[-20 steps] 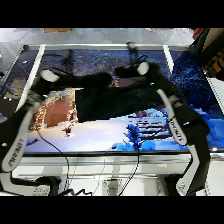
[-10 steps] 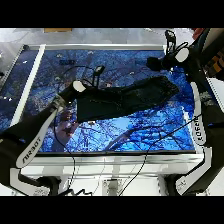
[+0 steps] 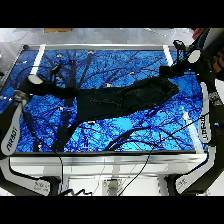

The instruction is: Fold the clothes and pants, and hang the long-sleeved shirts on hangers.

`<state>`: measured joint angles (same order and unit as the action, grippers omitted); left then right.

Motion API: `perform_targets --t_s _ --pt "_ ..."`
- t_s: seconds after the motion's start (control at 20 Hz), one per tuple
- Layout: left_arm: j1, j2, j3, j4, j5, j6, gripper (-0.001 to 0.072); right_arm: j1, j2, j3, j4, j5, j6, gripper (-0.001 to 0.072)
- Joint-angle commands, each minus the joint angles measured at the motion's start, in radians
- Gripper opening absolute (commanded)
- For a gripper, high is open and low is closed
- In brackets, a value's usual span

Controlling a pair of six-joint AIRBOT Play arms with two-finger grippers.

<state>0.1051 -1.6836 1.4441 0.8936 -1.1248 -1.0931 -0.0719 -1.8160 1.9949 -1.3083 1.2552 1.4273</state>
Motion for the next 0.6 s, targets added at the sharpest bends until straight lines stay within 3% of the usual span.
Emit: perform_targets --t_s 0.0,0.55 --pt "0.105 -0.061 -0.001 -0.023 -0.108 -0.003 0.0602 -0.002 0.001 -0.002 0.005 0.013 -0.005 0.0036" --pt "-0.068 -0.258 -0.001 -0.12 -0.092 0.022 0.0601 -0.002 0.001 -0.002 0.014 0.015 -0.006 0.0036"
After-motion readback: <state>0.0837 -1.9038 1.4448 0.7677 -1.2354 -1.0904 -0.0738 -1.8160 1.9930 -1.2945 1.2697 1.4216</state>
